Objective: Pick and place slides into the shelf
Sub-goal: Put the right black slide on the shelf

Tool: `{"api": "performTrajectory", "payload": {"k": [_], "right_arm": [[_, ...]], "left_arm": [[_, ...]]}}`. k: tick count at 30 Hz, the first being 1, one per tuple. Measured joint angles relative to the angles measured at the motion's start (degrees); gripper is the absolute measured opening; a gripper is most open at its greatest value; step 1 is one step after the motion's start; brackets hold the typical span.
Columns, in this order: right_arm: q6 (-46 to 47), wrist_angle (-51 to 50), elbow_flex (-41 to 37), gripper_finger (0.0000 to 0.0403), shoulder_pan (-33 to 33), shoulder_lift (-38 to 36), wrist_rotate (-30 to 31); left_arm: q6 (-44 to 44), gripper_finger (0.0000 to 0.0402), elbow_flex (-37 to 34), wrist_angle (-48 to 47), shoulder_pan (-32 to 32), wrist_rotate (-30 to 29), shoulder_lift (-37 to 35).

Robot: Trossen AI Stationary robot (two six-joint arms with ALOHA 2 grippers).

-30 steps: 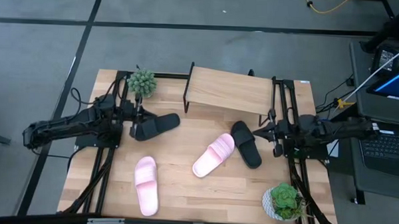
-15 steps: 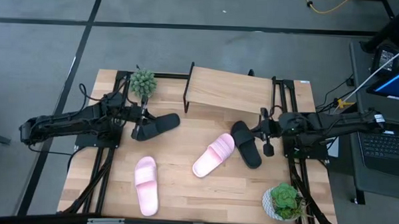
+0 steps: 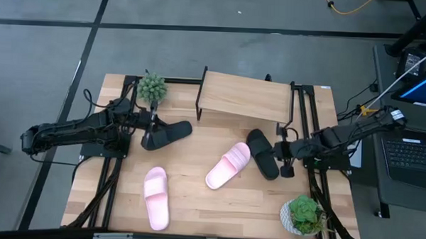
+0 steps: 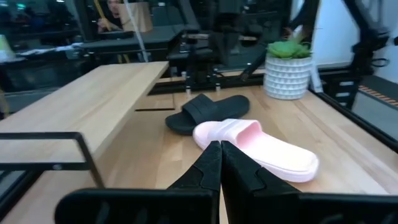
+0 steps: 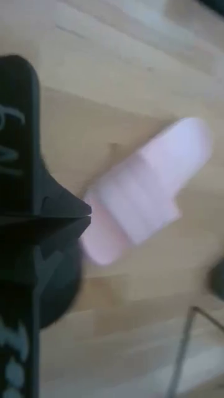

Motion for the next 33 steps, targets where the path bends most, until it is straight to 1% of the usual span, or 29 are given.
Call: {"api": "performTrajectory", "payload": {"k": [3, 7, 12, 14, 20, 30, 33], "right_arm": [[5.2, -3.1, 0.8, 0.0, 3.4, 0.3, 2.6], [9.7, -3.5, 2.0, 0.0, 8.4, 1.7, 5.8], [11.7, -3.4, 3.5, 0.0, 14.3, 5.4, 10.5], [11.8, -3.5, 3.8, 0.0, 15.8, 6.8, 11.4], [17.7, -3.7, 3.9, 0.0, 17.4, 9.0, 11.6], [17.9, -4.0, 3.9, 0.0, 19.0, 8.1, 11.5], [19.4, -4.8, 3.9, 0.0, 19.1, 8.0, 11.5]], "left_arm": [[0.0, 0.0, 0.0, 0.2, 0.0, -1.6, 0.0], [-0.1, 0.0, 0.0, 0.2, 0.0, -1.6, 0.0], [-0.1, 0.0, 0.0, 0.4, 0.0, -1.7, 0.0], [-0.1, 0.0, 0.0, 0.7, 0.0, -1.6, 0.0], [-1.4, 0.0, 0.0, 0.6, 0.0, -1.6, 0.0], [-1.5, 0.0, 0.0, 0.6, 0.0, -1.6, 0.0], [-1.4, 0.0, 0.0, 0.6, 0.0, -1.6, 0.0]]}}
